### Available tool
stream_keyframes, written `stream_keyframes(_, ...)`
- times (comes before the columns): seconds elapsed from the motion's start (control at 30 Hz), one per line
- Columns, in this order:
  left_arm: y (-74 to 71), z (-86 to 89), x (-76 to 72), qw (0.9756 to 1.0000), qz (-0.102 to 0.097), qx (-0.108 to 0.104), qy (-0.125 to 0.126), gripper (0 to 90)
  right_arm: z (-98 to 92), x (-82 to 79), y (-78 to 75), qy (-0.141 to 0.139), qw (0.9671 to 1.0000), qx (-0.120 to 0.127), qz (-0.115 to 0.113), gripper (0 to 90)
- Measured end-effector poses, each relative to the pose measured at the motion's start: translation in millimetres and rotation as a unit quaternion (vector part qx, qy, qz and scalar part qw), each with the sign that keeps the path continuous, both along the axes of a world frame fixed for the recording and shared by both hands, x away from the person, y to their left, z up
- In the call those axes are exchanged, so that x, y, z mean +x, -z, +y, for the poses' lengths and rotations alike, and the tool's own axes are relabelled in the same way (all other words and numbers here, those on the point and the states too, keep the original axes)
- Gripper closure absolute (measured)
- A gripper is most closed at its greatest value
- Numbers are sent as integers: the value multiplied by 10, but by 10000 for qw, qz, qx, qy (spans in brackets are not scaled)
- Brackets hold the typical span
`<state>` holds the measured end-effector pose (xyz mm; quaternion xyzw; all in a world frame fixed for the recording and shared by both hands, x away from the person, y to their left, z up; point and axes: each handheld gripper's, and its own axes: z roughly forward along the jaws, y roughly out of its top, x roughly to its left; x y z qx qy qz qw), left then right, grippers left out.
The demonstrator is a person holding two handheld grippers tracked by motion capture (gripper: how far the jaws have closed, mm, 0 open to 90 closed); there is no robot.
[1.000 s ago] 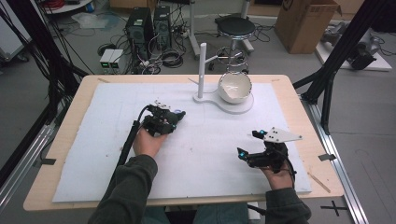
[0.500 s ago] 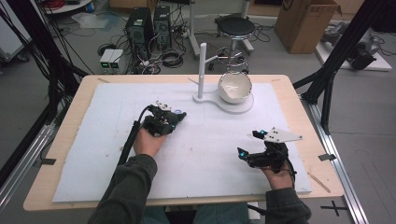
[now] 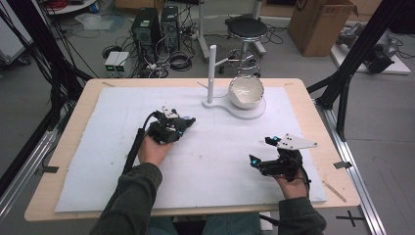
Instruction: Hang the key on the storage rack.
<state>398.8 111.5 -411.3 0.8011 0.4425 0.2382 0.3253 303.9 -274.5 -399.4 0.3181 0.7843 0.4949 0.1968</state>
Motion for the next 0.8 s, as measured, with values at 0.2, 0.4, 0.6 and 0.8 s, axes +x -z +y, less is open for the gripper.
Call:
stream_keyframes(0.2,-42,34,-43,9998,-122,-149,88,551,5,-2,1,-2,10000,-23,11,99)
stream_keyframes(0.4,-81,81,-121,9986,-388,-262,240,549,2,-3,0,22,10000,-24,-1,100)
stream_keyframes(0.6,-105,135,-216,9959,-731,-403,353,547,6,0,2,1,10000,-32,-5,99)
stream_keyframes(0.8,-148,155,-270,9933,-862,-539,542,547,6,-4,2,18,10000,-16,19,99)
